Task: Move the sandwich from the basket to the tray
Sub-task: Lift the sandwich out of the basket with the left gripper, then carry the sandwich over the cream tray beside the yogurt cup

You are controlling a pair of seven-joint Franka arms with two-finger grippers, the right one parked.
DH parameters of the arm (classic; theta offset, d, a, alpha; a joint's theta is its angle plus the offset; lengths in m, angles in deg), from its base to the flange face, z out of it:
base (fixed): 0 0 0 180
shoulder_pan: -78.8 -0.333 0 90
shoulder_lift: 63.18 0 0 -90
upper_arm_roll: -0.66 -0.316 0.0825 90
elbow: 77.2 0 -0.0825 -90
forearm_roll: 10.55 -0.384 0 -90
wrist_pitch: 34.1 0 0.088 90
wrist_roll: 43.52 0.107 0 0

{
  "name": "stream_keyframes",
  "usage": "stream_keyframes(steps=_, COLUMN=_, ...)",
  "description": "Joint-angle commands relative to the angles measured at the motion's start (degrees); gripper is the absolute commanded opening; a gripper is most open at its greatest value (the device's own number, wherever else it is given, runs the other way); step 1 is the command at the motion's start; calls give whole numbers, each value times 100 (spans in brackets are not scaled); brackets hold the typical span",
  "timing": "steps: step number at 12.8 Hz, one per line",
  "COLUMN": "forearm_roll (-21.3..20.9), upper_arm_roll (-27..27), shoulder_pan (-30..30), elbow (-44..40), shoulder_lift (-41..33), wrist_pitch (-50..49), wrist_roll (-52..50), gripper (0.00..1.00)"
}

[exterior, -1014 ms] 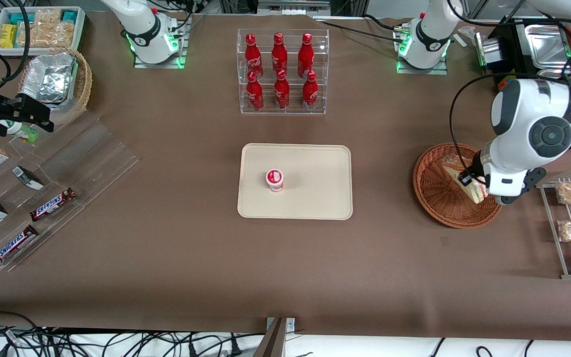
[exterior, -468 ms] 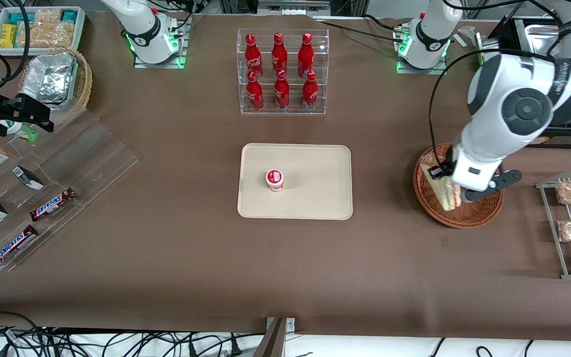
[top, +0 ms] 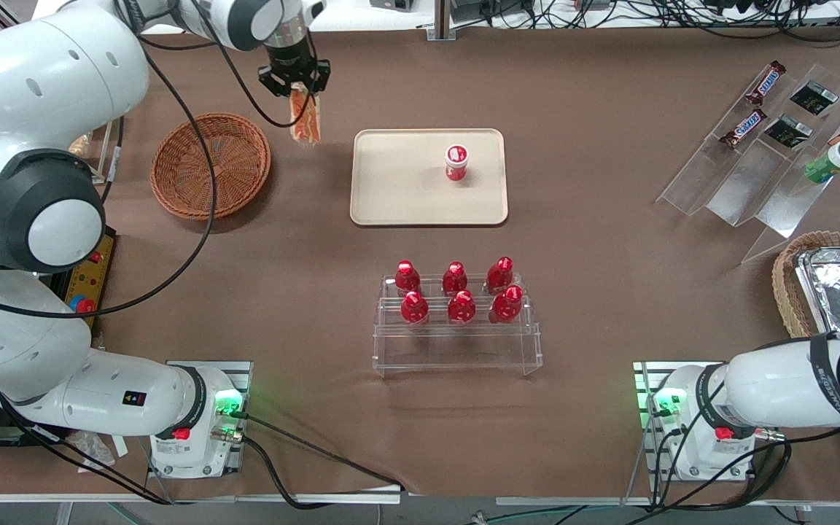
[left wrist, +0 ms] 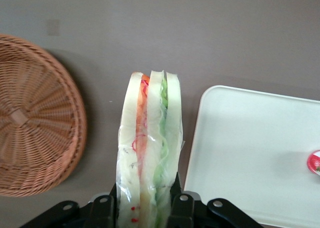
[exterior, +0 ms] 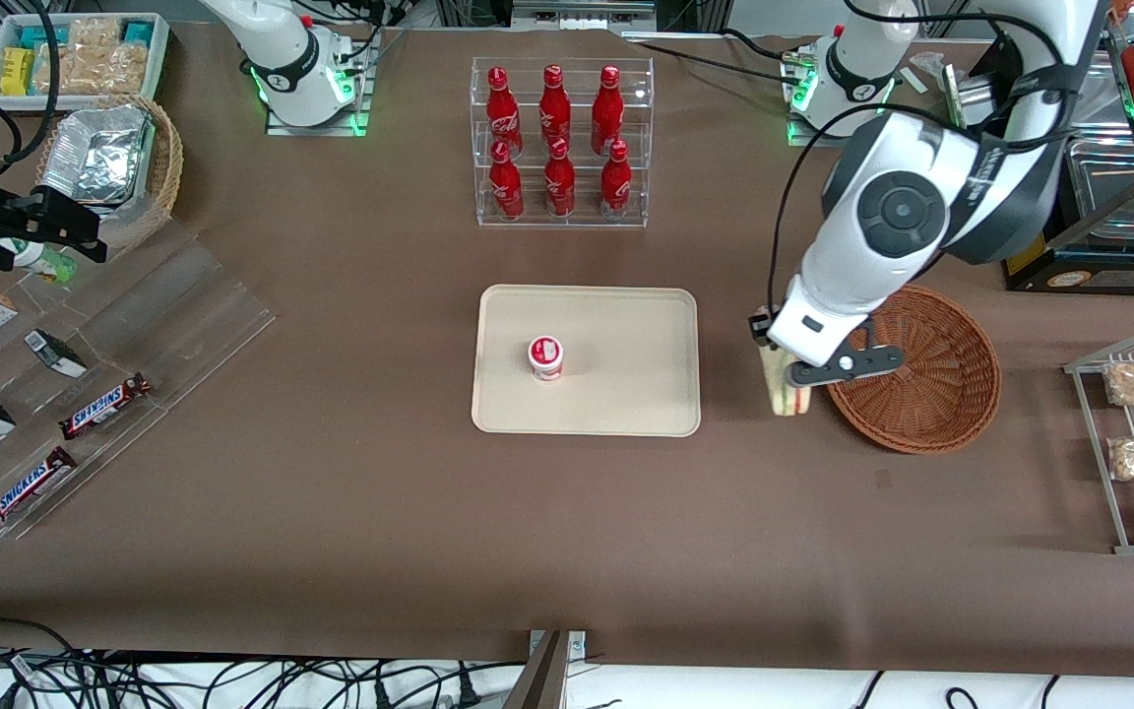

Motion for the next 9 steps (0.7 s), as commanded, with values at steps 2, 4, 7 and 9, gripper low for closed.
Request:
stream_keyframes(steps=2, forearm_roll=-111, upper_arm_roll=49, shoulder_pan=483, elbow=-162, shoulder_lift=569, wrist_pitch=608, wrist_roll=-82, gripper=37)
stream_keyframes(steps=4, forearm_roll=-111, upper_arm_roll=49, shoulder_pan=650, elbow=-127, shoulder_lift=676, wrist_pitch=838, wrist_roll=-109, gripper=37)
stream_keyframes(steps=7, forearm_roll=-111, upper_arm_roll=32, shoulder_pan=914, elbow=-74, shoulder_lift=956, wrist_pitch=1232, wrist_roll=-257, gripper=37)
stream_keyframes(steps=9, forearm_roll=-565, upper_arm_roll=49, shoulder_pan=1011, elbow=-56, shoulder_lift=1167, wrist_pitch=1453, wrist_roll=-713, gripper=37)
